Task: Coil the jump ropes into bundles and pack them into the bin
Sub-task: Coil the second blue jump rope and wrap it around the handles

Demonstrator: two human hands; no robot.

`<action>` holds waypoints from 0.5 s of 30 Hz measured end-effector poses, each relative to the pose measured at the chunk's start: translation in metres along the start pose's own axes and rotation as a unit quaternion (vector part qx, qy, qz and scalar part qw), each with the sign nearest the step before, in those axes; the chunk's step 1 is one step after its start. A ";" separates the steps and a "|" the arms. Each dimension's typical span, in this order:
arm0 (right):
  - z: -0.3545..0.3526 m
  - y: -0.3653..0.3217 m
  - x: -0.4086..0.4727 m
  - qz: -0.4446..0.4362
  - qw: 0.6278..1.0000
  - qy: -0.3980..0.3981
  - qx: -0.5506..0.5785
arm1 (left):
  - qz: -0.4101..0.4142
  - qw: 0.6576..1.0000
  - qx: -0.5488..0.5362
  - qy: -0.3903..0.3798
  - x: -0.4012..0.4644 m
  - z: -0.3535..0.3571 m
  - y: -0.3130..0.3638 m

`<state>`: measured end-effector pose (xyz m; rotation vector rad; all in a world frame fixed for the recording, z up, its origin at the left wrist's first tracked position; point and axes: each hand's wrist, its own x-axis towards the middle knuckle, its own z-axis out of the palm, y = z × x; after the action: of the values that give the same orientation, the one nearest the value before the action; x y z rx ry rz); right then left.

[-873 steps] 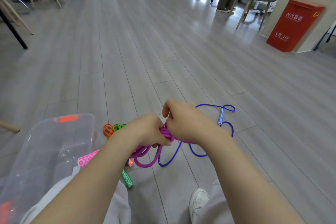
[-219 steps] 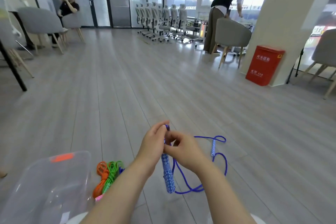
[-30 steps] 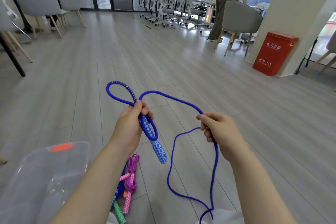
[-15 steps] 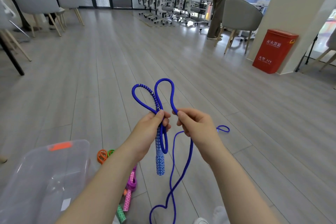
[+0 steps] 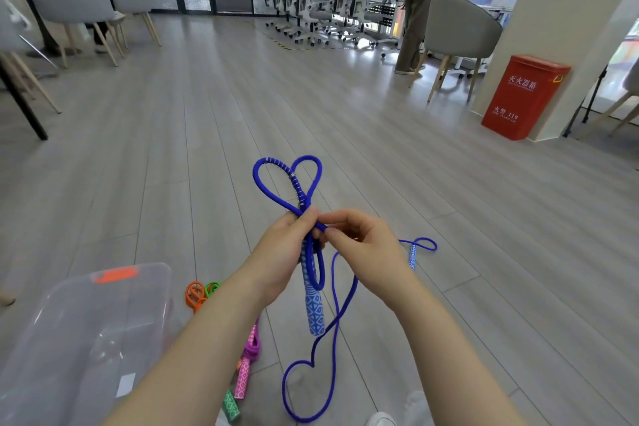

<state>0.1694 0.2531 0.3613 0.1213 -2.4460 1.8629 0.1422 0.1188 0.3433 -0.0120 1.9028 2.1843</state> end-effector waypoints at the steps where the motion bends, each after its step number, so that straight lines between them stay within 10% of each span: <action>1: 0.001 0.002 0.000 -0.004 0.999 0.005 -0.037 | 0.006 1.000 -0.006 0.019 0.001 0.000 0.000; 5: 0.001 0.008 0.000 -0.024 0.982 0.091 -0.166 | 0.006 0.990 -0.099 0.101 0.008 -0.003 0.004; 11: 0.000 0.019 -0.006 0.116 0.906 -0.192 -0.359 | 0.007 0.961 -0.252 0.117 0.012 -0.012 0.014; 15: 0.010 0.022 -0.005 0.096 0.903 -0.199 -0.369 | 0.020 0.970 -0.221 0.097 0.007 -0.012 0.017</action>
<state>0.1723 0.2496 0.3371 0.2383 -3.3668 0.8799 0.1300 0.1064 0.3565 -0.2770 1.4685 2.6728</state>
